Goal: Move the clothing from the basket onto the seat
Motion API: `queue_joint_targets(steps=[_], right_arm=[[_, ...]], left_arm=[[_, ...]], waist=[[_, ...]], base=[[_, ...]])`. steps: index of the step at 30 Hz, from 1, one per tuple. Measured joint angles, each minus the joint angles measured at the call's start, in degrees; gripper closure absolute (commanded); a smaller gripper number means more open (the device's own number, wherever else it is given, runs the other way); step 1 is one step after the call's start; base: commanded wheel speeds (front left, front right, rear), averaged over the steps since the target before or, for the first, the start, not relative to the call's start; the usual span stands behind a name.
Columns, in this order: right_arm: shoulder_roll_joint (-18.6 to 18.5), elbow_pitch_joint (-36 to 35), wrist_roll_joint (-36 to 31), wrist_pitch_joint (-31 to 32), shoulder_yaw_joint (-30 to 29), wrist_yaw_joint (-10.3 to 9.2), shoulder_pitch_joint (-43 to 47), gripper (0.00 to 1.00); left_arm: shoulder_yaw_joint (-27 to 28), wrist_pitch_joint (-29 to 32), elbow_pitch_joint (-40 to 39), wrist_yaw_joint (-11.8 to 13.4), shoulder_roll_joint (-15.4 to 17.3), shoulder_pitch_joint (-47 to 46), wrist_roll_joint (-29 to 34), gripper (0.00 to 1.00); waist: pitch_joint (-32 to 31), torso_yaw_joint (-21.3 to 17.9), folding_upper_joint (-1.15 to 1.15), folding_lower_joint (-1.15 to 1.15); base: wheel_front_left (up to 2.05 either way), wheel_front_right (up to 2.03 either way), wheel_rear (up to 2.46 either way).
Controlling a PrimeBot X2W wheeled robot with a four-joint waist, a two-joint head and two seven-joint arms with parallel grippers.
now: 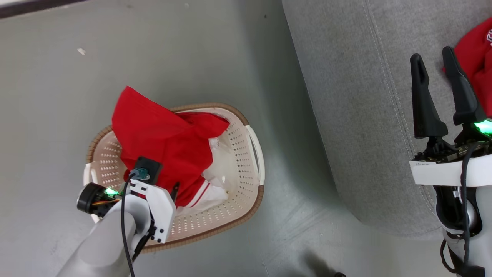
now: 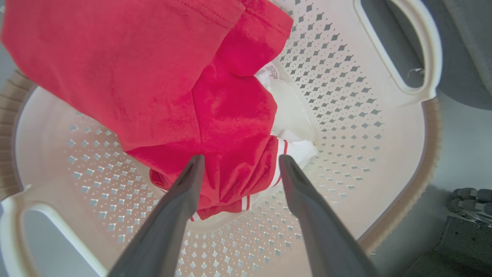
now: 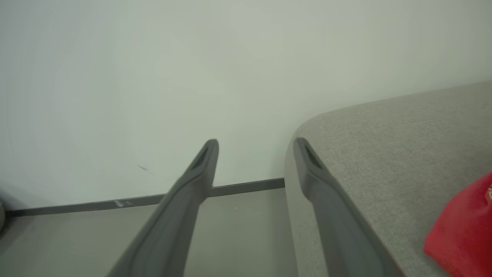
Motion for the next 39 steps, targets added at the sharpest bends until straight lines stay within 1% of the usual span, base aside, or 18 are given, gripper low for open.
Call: queue_joint_targets(steps=[8,14,23,29,31,39], right_arm=[[1.0,-0.8,0.0,0.0,0.7,0.00,-2.3,0.00],[2.0,-1.3,0.0,0.0,1.9,0.00,-4.2,0.00],[2.8,-1.2,0.0,0.0,4.2,0.01,-7.3,0.00],[3.3,-1.0,0.1,0.0,4.5,0.01,-9.3,0.00],[3.5,-0.9,0.2,0.0,4.7,0.01,-9.8,0.00],[4.2,-0.5,0.2,0.0,5.5,0.00,-11.8,0.00]], left_arm=[[-0.7,0.6,4.5,0.0,1.5,-3.2,1.5,0.00],[-1.2,1.0,7.0,0.0,1.3,-5.2,2.3,0.00],[-1.5,1.5,10.3,-0.1,2.0,-8.6,3.0,0.00],[-2.4,2.8,12.5,-1.1,2.6,-10.3,3.9,0.00],[-2.5,3.6,13.3,-1.8,2.6,-10.5,3.9,0.00],[-3.7,4.5,15.1,-2.0,3.3,-13.4,5.0,0.00]], waist=[[4.1,-2.4,0.00,0.00],[7.0,-4.2,0.00,0.00],[10.9,-6.5,0.00,0.00],[13.1,-7.8,0.00,0.00],[13.8,-8.2,0.00,0.00],[16.4,-9.6,0.00,0.00]], base=[[0.00,0.00,0.00],[0.00,0.00,0.00],[0.00,0.00,0.00],[0.00,0.00,0.00],[0.00,0.00,0.00],[0.00,0.00,0.00]])
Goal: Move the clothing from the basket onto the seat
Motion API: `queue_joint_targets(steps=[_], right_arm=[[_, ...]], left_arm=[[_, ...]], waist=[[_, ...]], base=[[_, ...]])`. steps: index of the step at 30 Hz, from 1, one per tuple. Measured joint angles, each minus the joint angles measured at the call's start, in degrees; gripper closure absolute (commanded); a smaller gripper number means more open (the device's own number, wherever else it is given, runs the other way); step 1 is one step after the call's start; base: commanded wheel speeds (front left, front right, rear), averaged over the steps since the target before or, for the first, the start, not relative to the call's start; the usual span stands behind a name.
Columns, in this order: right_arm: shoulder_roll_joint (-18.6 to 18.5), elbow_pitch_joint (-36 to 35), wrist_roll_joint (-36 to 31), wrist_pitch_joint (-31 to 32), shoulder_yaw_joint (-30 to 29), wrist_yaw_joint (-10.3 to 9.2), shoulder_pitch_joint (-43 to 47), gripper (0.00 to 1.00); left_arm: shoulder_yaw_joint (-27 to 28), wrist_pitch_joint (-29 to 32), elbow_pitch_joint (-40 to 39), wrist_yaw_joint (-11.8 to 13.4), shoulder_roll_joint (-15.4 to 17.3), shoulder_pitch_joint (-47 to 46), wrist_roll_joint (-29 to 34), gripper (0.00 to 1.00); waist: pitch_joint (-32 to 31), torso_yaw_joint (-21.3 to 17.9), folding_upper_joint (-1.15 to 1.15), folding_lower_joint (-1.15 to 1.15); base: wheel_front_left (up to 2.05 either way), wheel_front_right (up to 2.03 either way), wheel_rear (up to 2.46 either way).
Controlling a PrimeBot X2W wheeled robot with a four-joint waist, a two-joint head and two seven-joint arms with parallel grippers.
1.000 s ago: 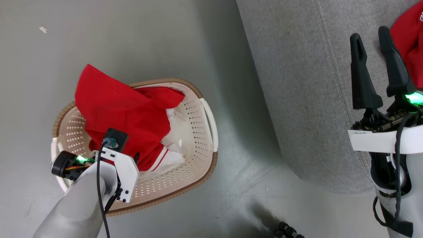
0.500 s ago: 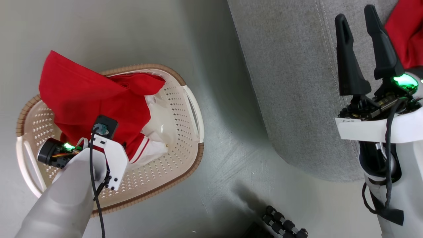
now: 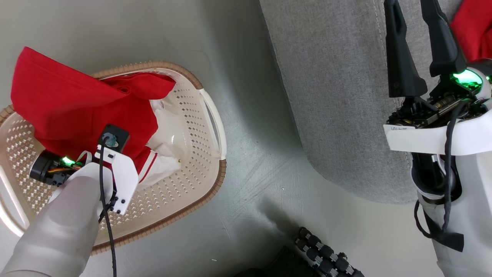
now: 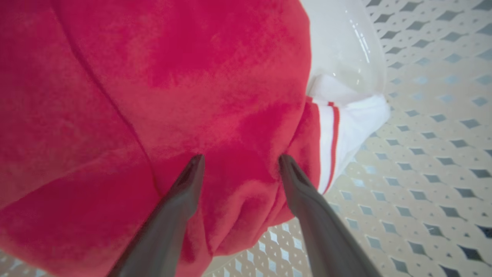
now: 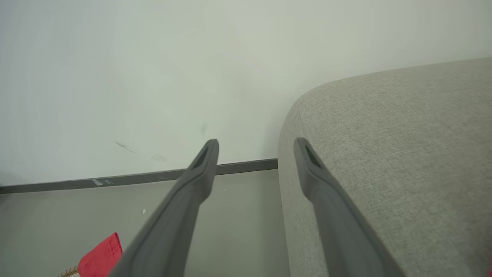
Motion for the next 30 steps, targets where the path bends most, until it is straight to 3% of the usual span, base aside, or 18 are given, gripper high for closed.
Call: queue_joint_targets(steps=[15,16,18,19,20,21,30], right_arm=[[1.0,0.6,0.0,0.0,0.1,0.01,-2.3,0.00],[1.0,0.7,0.0,0.0,0.1,0.01,-2.3,0.00],[1.1,0.8,0.0,0.0,0.1,0.01,-2.5,0.00],[1.1,0.9,0.0,0.0,0.1,0.01,-2.7,0.00],[1.2,0.9,0.0,0.0,0.1,0.01,-3.2,0.00],[1.2,0.9,0.0,0.0,0.1,0.01,-3.5,0.00],[1.5,0.9,-0.1,0.0,-1.3,0.01,-4.5,0.00]], left_arm=[[-1.5,0.9,2.8,-0.5,0.1,-1.9,1.0,0.00],[-1.4,0.6,3.0,-0.5,0.2,-2.1,1.0,0.08],[-1.3,0.5,3.2,-0.5,0.3,-2.2,1.0,0.51],[-1.3,0.4,3.4,-0.5,0.3,-2.2,1.0,0.64],[-1.2,0.2,3.5,-0.5,0.4,-2.2,1.0,0.87],[-1.1,0.0,3.6,-0.5,0.4,-2.2,1.0,1.00],[0.4,-2.6,3.7,-1.1,0.8,-3.4,-0.2,1.00]], waist=[[2.9,-1.0,0.00,0.00],[3.0,-1.1,0.00,0.00],[3.1,-1.1,0.00,0.00],[3.1,-1.1,0.00,0.00],[3.1,-1.2,0.00,0.00],[3.0,-1.2,0.00,0.00],[2.6,-1.1,0.00,0.00]], base=[[0.00,0.00,0.00],[0.00,0.00,0.00],[0.00,0.00,0.00],[0.00,0.00,0.00],[0.00,0.00,0.00],[0.00,0.00,0.00],[0.00,0.00,0.00]])
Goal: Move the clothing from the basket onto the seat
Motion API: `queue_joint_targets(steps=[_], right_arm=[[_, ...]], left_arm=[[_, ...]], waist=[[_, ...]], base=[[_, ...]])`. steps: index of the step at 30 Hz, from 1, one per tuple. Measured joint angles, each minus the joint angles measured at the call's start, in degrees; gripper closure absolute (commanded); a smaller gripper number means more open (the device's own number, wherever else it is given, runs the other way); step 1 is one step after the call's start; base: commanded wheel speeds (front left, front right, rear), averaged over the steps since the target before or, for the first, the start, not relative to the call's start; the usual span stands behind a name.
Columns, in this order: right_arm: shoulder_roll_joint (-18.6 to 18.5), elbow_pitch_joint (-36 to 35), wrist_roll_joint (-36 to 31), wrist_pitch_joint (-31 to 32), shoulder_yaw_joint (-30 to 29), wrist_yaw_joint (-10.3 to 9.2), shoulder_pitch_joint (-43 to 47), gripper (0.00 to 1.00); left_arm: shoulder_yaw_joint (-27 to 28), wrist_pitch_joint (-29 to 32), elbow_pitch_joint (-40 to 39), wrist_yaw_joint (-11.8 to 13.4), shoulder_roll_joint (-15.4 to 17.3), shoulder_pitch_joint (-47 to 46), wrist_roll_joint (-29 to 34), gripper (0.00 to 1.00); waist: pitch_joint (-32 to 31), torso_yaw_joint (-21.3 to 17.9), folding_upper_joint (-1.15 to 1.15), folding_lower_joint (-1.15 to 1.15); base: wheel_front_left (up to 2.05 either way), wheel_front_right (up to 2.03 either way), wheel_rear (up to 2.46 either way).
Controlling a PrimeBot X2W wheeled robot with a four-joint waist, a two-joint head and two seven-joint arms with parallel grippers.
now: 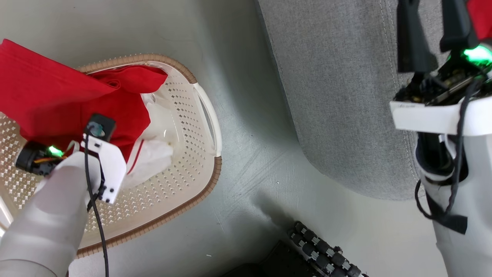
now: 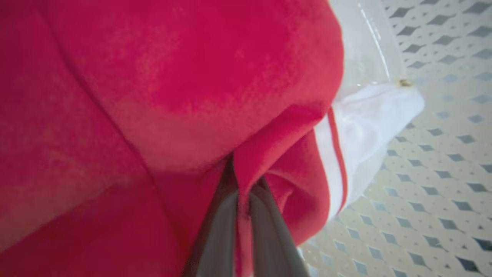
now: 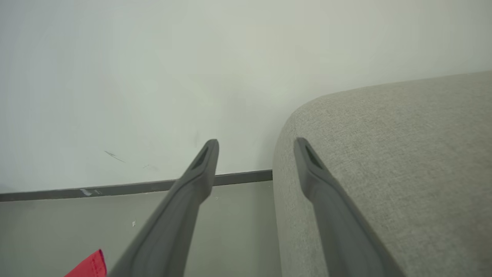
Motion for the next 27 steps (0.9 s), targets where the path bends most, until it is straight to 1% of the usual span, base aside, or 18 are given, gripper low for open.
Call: queue_joint_targets(steps=[2,6,10,12,27], right_arm=[[0.0,-0.1,-0.2,0.0,-0.2,0.00,-0.9,0.00],[0.2,-0.3,-0.3,0.0,-0.8,0.00,-1.6,0.00],[0.2,-0.5,-0.5,0.0,-1.5,0.00,-2.5,0.00],[0.2,-0.5,-0.5,0.0,-1.7,0.00,-2.5,0.00],[-0.3,-0.7,-1.6,0.0,-3.3,0.00,-3.7,0.00]], left_arm=[[0.3,-0.5,-0.1,0.0,0.1,-0.3,-0.4,1.00],[0.2,-2.5,-1.0,-1.0,0.2,-0.3,-0.5,1.00],[0.0,-4.4,-2.1,-1.0,-0.2,-0.6,-0.5,1.00],[-0.1,-5.6,-2.8,-1.5,-0.5,-1.0,-0.8,1.00],[-0.3,-15.2,-8.9,-2.0,-1.7,-1.0,-3.6,1.00]], waist=[[-0.2,0.1,0.00,0.00],[-0.8,0.4,0.00,0.00],[-1.3,0.8,0.00,0.00],[-1.7,1.0,0.00,0.00],[-6.5,3.8,0.00,0.00]], base=[[0.00,0.00,0.00],[0.00,0.00,0.00],[0.00,0.00,0.00],[0.00,0.00,0.00],[0.00,0.00,0.00]])
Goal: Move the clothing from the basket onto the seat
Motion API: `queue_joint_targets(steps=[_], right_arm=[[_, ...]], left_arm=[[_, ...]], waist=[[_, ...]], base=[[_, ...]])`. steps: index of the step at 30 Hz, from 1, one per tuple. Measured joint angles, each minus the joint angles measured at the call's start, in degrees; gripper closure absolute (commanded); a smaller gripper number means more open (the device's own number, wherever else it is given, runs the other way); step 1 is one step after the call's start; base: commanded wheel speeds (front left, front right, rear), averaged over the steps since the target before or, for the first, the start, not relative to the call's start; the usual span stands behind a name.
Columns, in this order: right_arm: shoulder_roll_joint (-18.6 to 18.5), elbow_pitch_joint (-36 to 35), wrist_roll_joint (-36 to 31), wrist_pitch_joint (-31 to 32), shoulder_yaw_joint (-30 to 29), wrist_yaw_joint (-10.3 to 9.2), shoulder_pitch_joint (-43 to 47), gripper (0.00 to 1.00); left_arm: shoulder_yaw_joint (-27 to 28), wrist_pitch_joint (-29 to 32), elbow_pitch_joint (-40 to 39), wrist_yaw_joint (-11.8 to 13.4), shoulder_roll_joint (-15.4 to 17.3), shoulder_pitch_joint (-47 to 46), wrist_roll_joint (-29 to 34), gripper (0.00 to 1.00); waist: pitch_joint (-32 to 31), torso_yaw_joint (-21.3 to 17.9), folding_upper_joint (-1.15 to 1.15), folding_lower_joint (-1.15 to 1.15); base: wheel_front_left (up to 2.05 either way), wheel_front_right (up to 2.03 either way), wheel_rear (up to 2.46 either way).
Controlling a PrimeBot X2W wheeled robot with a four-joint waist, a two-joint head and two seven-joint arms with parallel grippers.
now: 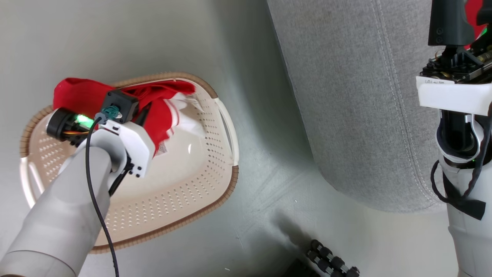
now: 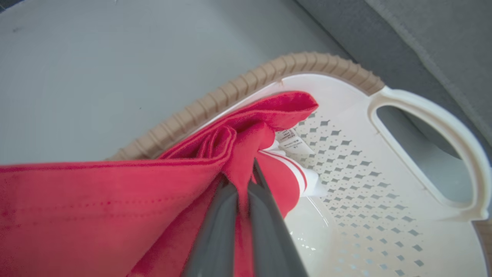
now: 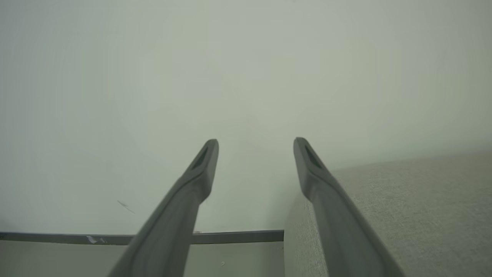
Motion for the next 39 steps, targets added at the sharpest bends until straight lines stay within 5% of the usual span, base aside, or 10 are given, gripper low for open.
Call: queue_joint_targets(steps=[10,39], right_arm=[[-1.3,1.4,-0.4,0.0,-0.4,0.00,0.2,0.00],[-5.8,8.2,-0.9,0.0,1.5,-0.01,12.5,0.00]], left_arm=[[-1.8,-5.8,-5.9,0.0,-1.3,2.6,-2.6,1.00],[-2.0,-8.0,-26.5,0.0,0.6,7.4,-8.6,1.00]], waist=[[-4.8,2.4,0.00,0.00],[-25.5,10.0,0.00,0.00]], base=[[0.00,0.00,0.00],[0.00,0.00,0.00]])
